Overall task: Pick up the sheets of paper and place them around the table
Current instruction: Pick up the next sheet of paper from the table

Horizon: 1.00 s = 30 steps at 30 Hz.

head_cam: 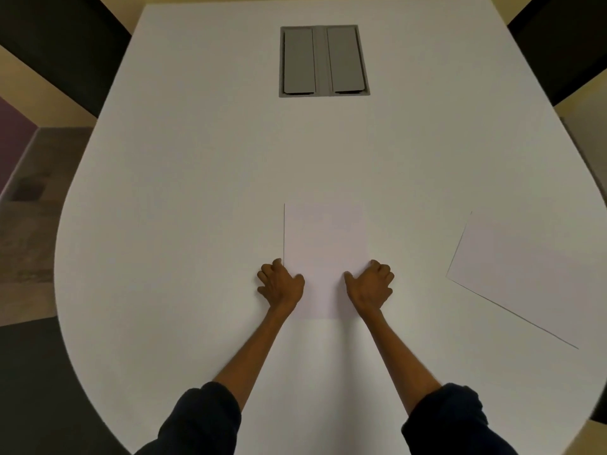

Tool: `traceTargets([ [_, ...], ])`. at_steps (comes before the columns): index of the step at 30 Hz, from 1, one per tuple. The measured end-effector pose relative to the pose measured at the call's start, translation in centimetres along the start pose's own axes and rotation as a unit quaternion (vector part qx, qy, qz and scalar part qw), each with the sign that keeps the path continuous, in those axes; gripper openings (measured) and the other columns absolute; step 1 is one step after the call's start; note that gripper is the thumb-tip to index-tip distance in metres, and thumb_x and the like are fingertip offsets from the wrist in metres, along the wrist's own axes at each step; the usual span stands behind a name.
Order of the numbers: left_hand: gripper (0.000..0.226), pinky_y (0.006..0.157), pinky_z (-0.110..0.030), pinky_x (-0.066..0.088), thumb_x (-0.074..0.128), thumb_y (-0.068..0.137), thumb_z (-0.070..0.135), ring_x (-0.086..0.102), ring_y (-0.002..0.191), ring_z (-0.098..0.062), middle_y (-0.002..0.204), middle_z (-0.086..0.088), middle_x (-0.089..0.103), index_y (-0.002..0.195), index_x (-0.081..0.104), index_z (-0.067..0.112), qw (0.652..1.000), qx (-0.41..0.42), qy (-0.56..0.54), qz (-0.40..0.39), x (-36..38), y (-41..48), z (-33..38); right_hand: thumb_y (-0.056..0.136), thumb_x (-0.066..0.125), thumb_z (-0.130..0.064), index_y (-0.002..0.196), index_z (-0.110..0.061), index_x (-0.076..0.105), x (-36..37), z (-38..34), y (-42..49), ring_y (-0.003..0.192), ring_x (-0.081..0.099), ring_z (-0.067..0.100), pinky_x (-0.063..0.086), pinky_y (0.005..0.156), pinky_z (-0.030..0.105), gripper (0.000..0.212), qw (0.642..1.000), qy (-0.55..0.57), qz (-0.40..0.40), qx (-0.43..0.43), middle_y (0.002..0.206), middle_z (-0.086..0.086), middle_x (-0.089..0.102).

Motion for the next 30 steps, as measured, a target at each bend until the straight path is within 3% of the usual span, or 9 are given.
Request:
traceTargets([
  [19,0.057,0.096,-0.040,0.039,0.073,0.082,0.022,0.044,0.127,-0.026,0.131,-0.007,0.054,0.133,0.049,0.013,0.998,0.019,0.014,0.067,0.36,-0.06,0.14,0.072,0.077,-0.024,0.125,-0.011,0.049,-0.02,0.26,-0.24,0.119,0.046,0.029,0.043,0.084,0.041,0.061,0.997,0.066,0.036,0.024,0.124,0.008,0.052],
  [26,0.049,0.093,-0.037,0.037,0.076,0.079,0.025,0.049,0.121,-0.023,0.125,-0.004,0.057,0.124,0.057,0.015,0.994,0.028,0.045,0.094,-0.12,-0.17,0.24,0.073,0.078,-0.020,0.123,-0.012,0.050,-0.28,0.04,-0.72,0.114,0.052,0.027,0.043,0.084,0.040,0.058,0.995,0.080,0.055,0.017,0.122,0.007,0.053],
  [30,0.038,0.091,-0.037,0.037,0.075,0.080,0.018,0.050,0.118,-0.025,0.120,-0.006,0.059,0.115,0.062,0.013,0.994,0.022,0.005,0.103,-0.16,-0.18,0.11,0.072,0.076,-0.011,0.117,-0.012,0.051,-0.48,-0.30,-0.62,0.109,0.053,0.027,0.041,0.081,0.037,0.051,0.994,0.089,0.063,0.004,0.117,0.007,0.055],
])
Point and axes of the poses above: each hand's wrist, its own y-axis towards the middle knuckle, its own x-axis out of the palm, z = x × y, the point moved 7 cm from there along y, towards the middle knuckle
